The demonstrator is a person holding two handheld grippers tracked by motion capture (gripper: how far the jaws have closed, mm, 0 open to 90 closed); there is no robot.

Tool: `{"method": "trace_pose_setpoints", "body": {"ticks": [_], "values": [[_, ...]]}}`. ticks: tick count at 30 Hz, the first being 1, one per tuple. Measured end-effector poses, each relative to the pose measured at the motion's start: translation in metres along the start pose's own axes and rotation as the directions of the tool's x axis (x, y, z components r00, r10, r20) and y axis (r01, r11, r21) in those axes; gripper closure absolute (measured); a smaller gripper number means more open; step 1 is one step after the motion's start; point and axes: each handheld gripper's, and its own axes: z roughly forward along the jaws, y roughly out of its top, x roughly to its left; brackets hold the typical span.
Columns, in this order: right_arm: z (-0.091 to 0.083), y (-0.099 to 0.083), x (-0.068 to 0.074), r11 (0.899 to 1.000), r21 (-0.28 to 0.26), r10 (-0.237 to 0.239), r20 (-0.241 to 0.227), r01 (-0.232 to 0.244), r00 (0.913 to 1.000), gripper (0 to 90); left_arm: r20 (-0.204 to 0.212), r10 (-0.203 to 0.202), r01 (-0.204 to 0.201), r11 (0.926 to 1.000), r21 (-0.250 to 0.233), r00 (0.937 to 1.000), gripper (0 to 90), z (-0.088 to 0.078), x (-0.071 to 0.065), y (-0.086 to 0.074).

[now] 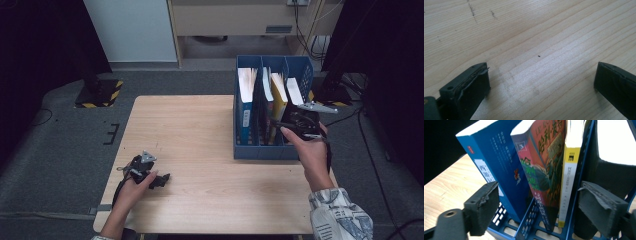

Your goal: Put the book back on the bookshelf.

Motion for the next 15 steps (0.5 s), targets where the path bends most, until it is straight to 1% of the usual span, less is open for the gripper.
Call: {"method": "trace_pose_setpoints", "body": {"ticks": [5, 8, 10, 11, 12, 13, 14, 15], "values": [[0.0, -0.007, 0.0, 1.0, 0.005, 0.002, -0.007, -0.002, 1.0, 11.9, 0.0, 0.0, 0.0, 1.0, 0.0, 1.0, 0.0, 0.0, 0.0, 0.0], [-0.001, -0.017, 0.002, 1.0, 0.009, 0.003, -0.017, -0.002, 0.9999, 9.0, 0.0, 0.0, 0.0, 1.0, 0.0, 1.0, 0.0, 0.0, 0.0, 0.0], [-0.001, -0.023, 0.004, 1.0, 0.016, 0.002, -0.022, -0.002, 0.9998, 8.7, 0.0, 0.0, 0.0, 1.0, 0.0, 1.0, 0.0, 0.0, 0.0, 0.0], [-0.001, -0.023, 0.004, 1.0, 0.016, 0.002, -0.022, -0.002, 0.9998, 8.7, 0.0, 0.0, 0.0, 1.0, 0.0, 1.0, 0.0, 0.0, 0.0, 0.0], [-0.001, -0.031, 0.006, 1.0, 0.023, -0.004, -0.027, 0.005, 0.9996, 8.7, 0.0, 0.0, 0.0, 1.0, -0.001, 1.0, 0.0, 0.0, 0.0, 0.0], [-0.001, -0.031, 0.006, 1.0, 0.023, -0.004, -0.027, 0.005, 0.9996, 8.7, 0.0, 0.0, 0.0, 1.0, -0.002, 1.0, 0.0, 0.0, 0.0, 0.0], [-0.001, -0.038, 0.008, 0.999, 0.036, -0.014, -0.026, 0.015, 0.9996, 8.8, -0.001, -0.001, 0.001, 1.0, -0.002, 1.0, 0.0, 0.0, 0.0, 0.0], [-0.001, -0.038, 0.008, 0.999, 0.036, -0.014, -0.026, 0.015, 0.9996, 8.8, -0.001, -0.001, 0.001, 1.0, -0.002, 1.0, 0.0, 0.0, 0.0, 0.0]]}}
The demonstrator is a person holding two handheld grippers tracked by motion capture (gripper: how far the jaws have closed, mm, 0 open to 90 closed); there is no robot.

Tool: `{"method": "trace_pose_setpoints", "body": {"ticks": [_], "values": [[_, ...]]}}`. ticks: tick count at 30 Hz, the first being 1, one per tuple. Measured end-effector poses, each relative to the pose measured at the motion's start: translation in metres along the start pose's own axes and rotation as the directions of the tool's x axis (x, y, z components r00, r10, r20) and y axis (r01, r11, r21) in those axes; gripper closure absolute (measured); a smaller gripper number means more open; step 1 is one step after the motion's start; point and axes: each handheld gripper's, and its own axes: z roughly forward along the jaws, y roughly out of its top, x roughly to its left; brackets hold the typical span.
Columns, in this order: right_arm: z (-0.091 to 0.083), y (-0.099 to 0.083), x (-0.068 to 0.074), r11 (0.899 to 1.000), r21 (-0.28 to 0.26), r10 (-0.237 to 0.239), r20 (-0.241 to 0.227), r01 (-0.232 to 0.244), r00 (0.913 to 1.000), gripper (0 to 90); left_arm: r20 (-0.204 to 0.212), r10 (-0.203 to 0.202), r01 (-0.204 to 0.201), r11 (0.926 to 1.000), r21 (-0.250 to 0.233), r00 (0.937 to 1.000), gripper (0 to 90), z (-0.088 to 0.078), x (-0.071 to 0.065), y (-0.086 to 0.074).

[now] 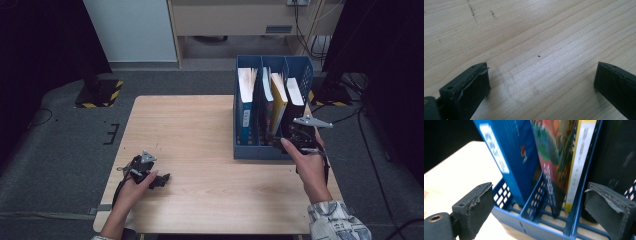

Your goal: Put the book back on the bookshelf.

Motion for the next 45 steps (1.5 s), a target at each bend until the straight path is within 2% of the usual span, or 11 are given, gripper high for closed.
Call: {"method": "trace_pose_setpoints", "body": {"ticks": [3, 9, 18, 26, 29, 33, 38, 40, 42, 43, 45], "values": [[0.0, -0.013, 0.003, 1.0, 0.018, -0.011, -0.003, 0.011, 0.9999, 8.7, 0.001, 0.001, -0.001, 1.0, 0.001, 1.0, 0.0, 0.0, 0.0, 0.0], [-0.001, -0.025, 0.005, 0.999, 0.036, -0.014, -0.003, 0.014, 0.9999, 8.9, 0.001, 0.002, -0.002, 1.0, 0.0, 1.0, 0.0, 0.0, 0.0, 0.0], [0.0, -0.054, 0.006, 0.997, 0.079, -0.005, -0.005, 0.005, 1.0, 9.2, 0.003, 0.003, -0.003, 1.0, -0.001, 1.0, 0.0, 0.0, -0.001, 0.0], [0.004, -0.079, 0.013, 0.993, 0.12, -0.01, -0.021, 0.013, 0.9997, 9.3, 0.003, 0.003, -0.003, 1.0, -0.002, 1.0, 0.0, 0.0, -0.001, 0.0], [0.007, -0.094, 0.02, 0.989, 0.146, -0.01, -0.034, 0.015, 0.9994, 9.2, 0.004, 0.004, -0.004, 1.0, -0.002, 1.0, 0.0, 0.0, -0.001, 0.0], [0.013, -0.103, 0.027, 0.984, 0.178, -0.022, -0.044, 0.03, 0.9988, 8.9, 0.004, 0.004, -0.004, 1.0, -0.002, 1.0, 0.0, 0.0, -0.001, 0.0], [0.021, -0.108, 0.037, 0.977, 0.206, -0.042, -0.068, 0.055, 0.9968, 8.3, 0.004, 0.004, -0.004, 1.0, -0.002, 1.0, 0.0, 0.0, -0.001, 0.0], [0.03, -0.111, 0.047, 0.973, 0.221, -0.055, -0.087, 0.074, 0.9946, 8.0, 0.005, 0.004, -0.004, 1.0, -0.002, 1.0, 0.0, 0.0, -0.001, 0.0], [0.033, -0.112, 0.049, 0.972, 0.223, -0.058, -0.091, 0.077, 0.9941, 7.7, 0.005, 0.005, -0.005, 1.0, -0.002, 1.0, 0.0, 0.0, -0.001, 0.0], [0.04, -0.115, 0.055, 0.967, 0.241, -0.063, -0.1, 0.085, 0.993, 7.5, 0.005, 0.004, -0.004, 1.0, -0.003, 1.0, 0.0, 0.001, -0.001, 0.0], [0.044, -0.116, 0.058, 0.964, 0.25, -0.064, -0.099, 0.087, 0.9931, 7.6, 0.005, 0.005, -0.005, 1.0, -0.003, 1.0, 0.0, 0.0, -0.001, 0.0]]}}
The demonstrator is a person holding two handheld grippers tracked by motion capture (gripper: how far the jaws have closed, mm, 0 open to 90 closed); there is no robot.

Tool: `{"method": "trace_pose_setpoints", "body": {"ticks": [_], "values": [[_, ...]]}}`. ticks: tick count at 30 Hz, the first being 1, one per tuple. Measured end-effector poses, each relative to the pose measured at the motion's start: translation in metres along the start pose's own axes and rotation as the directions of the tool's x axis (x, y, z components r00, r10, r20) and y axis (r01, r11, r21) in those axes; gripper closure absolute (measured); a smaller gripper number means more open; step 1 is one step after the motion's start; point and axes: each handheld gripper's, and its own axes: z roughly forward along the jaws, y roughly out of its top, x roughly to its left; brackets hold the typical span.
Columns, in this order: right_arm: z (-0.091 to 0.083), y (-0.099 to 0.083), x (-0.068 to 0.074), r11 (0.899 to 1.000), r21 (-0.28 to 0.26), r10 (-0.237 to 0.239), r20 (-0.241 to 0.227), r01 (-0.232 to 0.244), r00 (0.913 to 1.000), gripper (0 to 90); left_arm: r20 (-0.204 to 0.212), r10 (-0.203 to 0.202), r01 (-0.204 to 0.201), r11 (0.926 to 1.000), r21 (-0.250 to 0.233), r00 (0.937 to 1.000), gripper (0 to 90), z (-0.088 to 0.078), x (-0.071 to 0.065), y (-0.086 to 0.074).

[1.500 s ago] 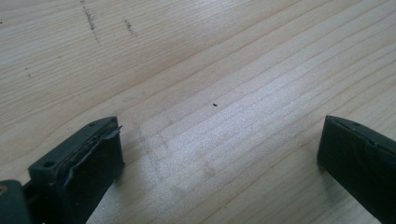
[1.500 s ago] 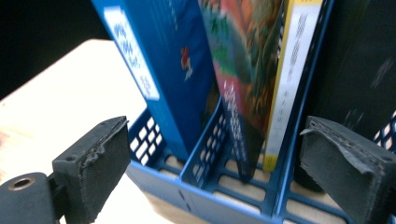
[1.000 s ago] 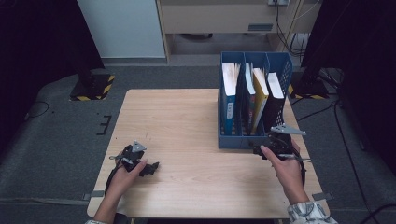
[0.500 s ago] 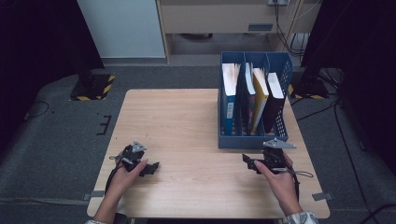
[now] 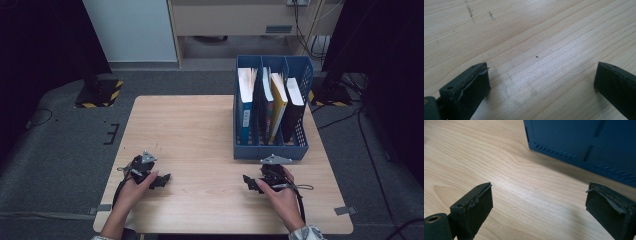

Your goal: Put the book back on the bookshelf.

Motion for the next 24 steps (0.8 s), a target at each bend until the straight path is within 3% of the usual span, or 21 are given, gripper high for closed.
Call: {"method": "trace_pose_setpoints", "body": {"ticks": [5, 6, 10, 12, 14, 16, 24], "values": [[0.015, -0.002, 0.008, 1.0, 0.026, -0.011, 0.01, 0.011, 0.9999, 7.7, 0.001, 0.0, 0.0, 1.0, 0.001, 1.0, 0.0, 0.0, 0.0, 0.0], [0.021, -0.003, 0.009, 0.999, 0.035, -0.021, 0.034, 0.02, 0.9992, 8.2, 0.002, 0.001, -0.001, 1.0, 0.001, 1.0, 0.0, 0.0, 0.0, 0.0], [0.027, -0.005, 0.01, 0.999, 0.048, -0.012, 0.054, 0.01, 0.9984, 7.9, 0.002, 0.002, -0.002, 1.0, 0.001, 1.0, 0.0, 0.0, 0.0, 0.0], [0.03, -0.006, 0.009, 0.999, 0.025, -0.024, 0.1, 0.022, 0.9947, 8.2, 0.003, 0.003, -0.003, 1.0, 0.001, 1.0, 0.0, 0.0, 0.0, 0.0], [0.031, -0.006, 0.008, 1.0, 0.02, -0.022, 0.103, 0.02, 0.9945, 8.0, 0.004, 0.004, -0.004, 1.0, 0.001, 1.0, 0.0, 0.0, 0.0, 0.0], [0.033, -0.009, 0.01, 0.998, 0.02, -0.064, 0.14, 0.062, 0.9881, 6.8, 0.004, 0.005, -0.005, 1.0, 0.002, 1.0, 0.0, 0.0, 0.0, 0.0], [0.033, -0.009, 0.012, 0.998, 0.024, -0.062, 0.145, 0.059, 0.9875, 6.0, 0.006, 0.008, -0.008, 1.0, 0.004, 1.0, 0.0, 0.0, -0.001, 0.001]]}}
